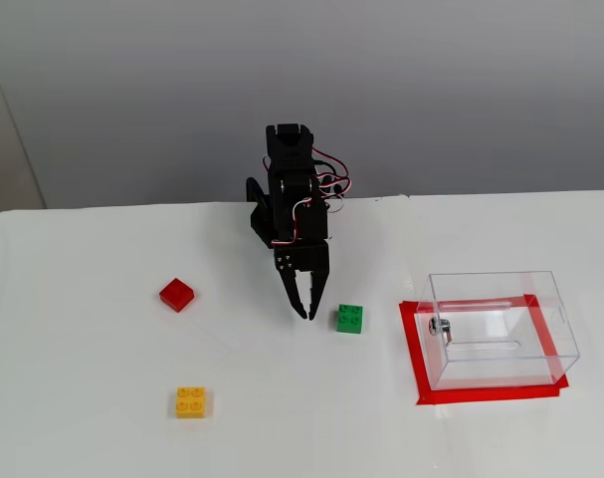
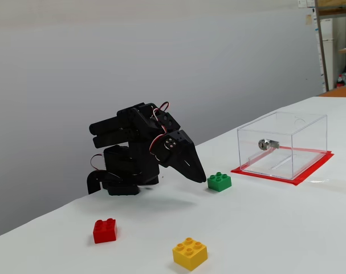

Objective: Pick the yellow lego brick and place it into the transparent box

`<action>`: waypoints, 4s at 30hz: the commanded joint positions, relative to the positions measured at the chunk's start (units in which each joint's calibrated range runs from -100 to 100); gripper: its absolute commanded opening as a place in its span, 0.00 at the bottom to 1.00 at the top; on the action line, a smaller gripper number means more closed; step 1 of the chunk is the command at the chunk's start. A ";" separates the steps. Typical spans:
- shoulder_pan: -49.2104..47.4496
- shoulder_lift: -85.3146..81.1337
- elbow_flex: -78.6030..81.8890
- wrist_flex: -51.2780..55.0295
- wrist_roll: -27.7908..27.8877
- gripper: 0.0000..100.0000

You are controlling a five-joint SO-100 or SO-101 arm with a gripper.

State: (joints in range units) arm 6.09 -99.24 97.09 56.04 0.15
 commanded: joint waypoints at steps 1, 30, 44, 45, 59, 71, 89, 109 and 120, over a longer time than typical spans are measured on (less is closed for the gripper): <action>0.31 -0.51 0.47 -0.86 -0.09 0.01; 0.31 -0.51 0.47 -0.86 -0.09 0.01; 0.31 -0.51 0.47 -0.86 -0.09 0.01; 0.31 -0.51 0.47 -0.86 -0.09 0.01; 0.31 -0.51 0.47 -0.86 -0.20 0.02; -0.43 -0.51 -0.16 -0.86 0.27 0.02; -3.32 6.03 -17.25 0.18 -0.15 0.02; 12.06 36.91 -54.41 2.53 0.38 0.02; 25.07 55.67 -74.94 11.76 7.53 0.02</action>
State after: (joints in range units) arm 28.53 -47.74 28.33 66.50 6.40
